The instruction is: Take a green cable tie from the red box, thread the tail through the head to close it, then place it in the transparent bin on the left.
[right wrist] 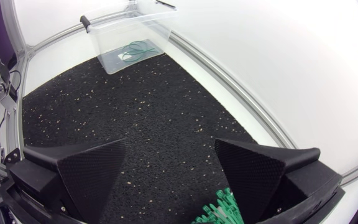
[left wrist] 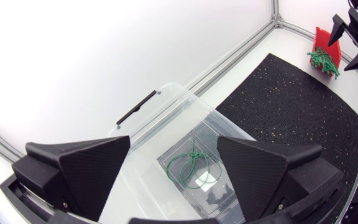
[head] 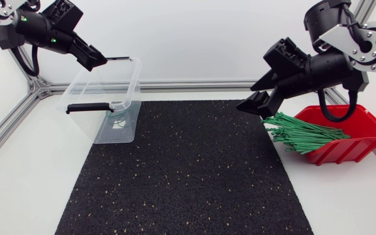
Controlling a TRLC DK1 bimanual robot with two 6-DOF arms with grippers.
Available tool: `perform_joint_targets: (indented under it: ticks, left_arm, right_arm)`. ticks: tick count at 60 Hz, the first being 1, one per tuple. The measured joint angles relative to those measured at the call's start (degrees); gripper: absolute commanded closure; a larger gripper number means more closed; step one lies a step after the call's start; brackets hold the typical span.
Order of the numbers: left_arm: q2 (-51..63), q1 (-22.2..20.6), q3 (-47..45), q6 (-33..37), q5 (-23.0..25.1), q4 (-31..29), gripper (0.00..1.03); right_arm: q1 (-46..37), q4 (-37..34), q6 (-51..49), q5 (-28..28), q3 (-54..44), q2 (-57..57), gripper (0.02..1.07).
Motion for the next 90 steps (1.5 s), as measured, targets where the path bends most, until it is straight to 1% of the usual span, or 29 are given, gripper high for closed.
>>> perform_joint_targets:
  ticks: [7,12,18,22,25,35,44,50,53,58,63,71,76,80,90]
  left_arm:
    - [-3.3,-0.2,-3.1,-2.6,-4.3,3.0,0.04]
    - [-8.1,-1.1,-7.6,-4.7,-8.9,7.8,0.04]
    - [-14.0,-2.7,-13.9,-6.6,-11.6,13.5,0.04]
    - [-18.1,-3.5,-18.4,-7.6,-11.9,16.7,0.04]
    - [-21.0,-3.8,-21.5,-8.3,-12.0,17.9,0.04]
    - [-27.5,-3.8,-28.9,-12.0,-12.0,20.0,0.04]
    - [-32.0,-3.8,-36.5,-17.0,-12.0,22.6,0.04]
    - [-36.1,-3.7,-44.1,-19.5,-12.0,29.4,0.04]
    - [-38.7,-3.6,-47.9,-20.6,-12.0,32.1,0.04]
    - [-42.4,-3.6,-52.7,-21.6,-12.0,34.8,0.04]
    - [-45.4,-3.6,-56.8,-22.5,-12.0,37.5,0.04]
    - [-49.7,-3.6,-61.2,-23.3,-12.0,38.8,0.04]
    - [-52.4,-4.0,-63.8,-23.7,-12.1,39.6,0.05]
    - [-54.4,-4.5,-65.9,-23.9,-12.2,40.1,0.05]
    - [-59.7,-6.2,-70.7,-24.3,-14.3,40.5,0.05]
  right_arm:
    - [-1.9,2.1,0.1,0.2,-2.5,-3.5,0.06]
    - [-3.0,4.3,0.3,0.4,-5.1,-6.6,0.06]
    - [-4.5,7.0,1.3,0.4,-8.1,-9.9,0.06]
    - [-5.8,8.3,1.9,0.4,-10.0,-12.0,0.06]
    - [-6.8,9.4,2.7,0.6,-11.6,-13.6,0.06]
    - [-9.5,14.3,5.0,0.9,-16.8,-19.2,0.06]
    - [-12.1,19.6,6.6,1.4,-22.2,-24.6,0.06]
    - [-14.4,24.5,8.0,1.5,-26.5,-27.4,0.06]
    - [-15.5,25.8,8.9,1.6,-28.6,-28.8,0.06]
    - [-16.7,28.1,9.8,1.9,-31.8,-31.3,0.06]
    - [-17.2,31.7,11.3,4.3,-35.4,-34.6,0.06]
    - [-17.3,36.4,13.4,7.9,-40.2,-40.9,0.06]
    - [-16.9,37.8,14.5,10.0,-42.6,-44.5,0.06]
    - [-16.5,38.2,16.1,10.8,-44.6,-47.6,0.06]
    - [-15.8,38.2,19.3,12.5,-48.8,-54.0,0.06]
